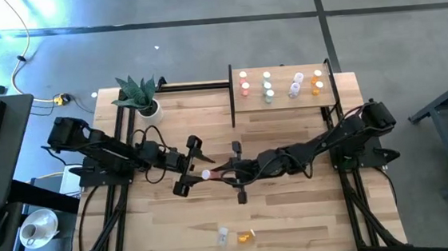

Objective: Pick and place medicine bottles onto shelf by color
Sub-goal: Put the red pill bottle on the shelf aligned with the other red pill bottles

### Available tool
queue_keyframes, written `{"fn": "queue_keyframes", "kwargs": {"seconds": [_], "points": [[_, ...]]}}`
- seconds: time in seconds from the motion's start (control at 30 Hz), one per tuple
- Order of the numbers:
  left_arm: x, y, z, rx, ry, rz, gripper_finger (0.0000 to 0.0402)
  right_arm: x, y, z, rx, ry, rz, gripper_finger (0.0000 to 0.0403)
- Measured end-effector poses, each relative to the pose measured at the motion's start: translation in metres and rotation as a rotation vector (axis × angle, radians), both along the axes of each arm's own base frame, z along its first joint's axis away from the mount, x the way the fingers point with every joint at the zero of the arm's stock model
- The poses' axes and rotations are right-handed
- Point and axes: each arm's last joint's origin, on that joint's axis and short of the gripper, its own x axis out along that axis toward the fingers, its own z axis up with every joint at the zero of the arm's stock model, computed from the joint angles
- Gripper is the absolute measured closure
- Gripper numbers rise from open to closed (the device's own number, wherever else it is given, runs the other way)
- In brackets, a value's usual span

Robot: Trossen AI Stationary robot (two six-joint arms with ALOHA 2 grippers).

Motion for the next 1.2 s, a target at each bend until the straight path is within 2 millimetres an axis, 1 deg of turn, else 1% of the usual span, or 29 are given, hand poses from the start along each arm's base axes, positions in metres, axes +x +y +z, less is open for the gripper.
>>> {"fn": "queue_keyframes", "kwargs": {"seconds": [0.13, 0.37, 0.57, 0.67, 0.77, 1.07, 1.2], "points": [[0.0, -0.001, 0.0, 0.003, 0.001, 0.006, 0.017, -0.001, 0.004, 0.0, -0.001, 0.001, 0.003, 0.0326], [0.0, -0.001, 0.001, 0.002, -0.015, 0.01, 0.0172, -0.001, 0.002, 0.001, 0.009, -0.001, -0.002, 0.0326], [0.0, -0.002, 0.003, 0.001, -0.031, 0.006, 0.019, 0.001, -0.006, 0.001, 0.046, 0.005, -0.008, 0.0326], [0.0, -0.003, 0.005, 0.004, -0.046, 0.01, 0.0201, 0.002, -0.009, -0.004, 0.04, 0.038, -0.043, 0.0326], [0.0, -0.004, 0.005, 0.004, -0.047, 0.007, 0.0209, 0.002, -0.011, -0.004, 0.05, 0.032, -0.056, 0.0326], [0.002, -0.005, 0.003, 0.008, -0.015, -0.001, 0.0231, 0.004, -0.01, -0.005, 0.037, 0.027, -0.033, 0.0326], [0.002, -0.006, 0.003, 0.008, -0.015, -0.003, 0.0233, 0.004, -0.009, -0.004, 0.046, 0.019, 0.012, 0.0326]]}}
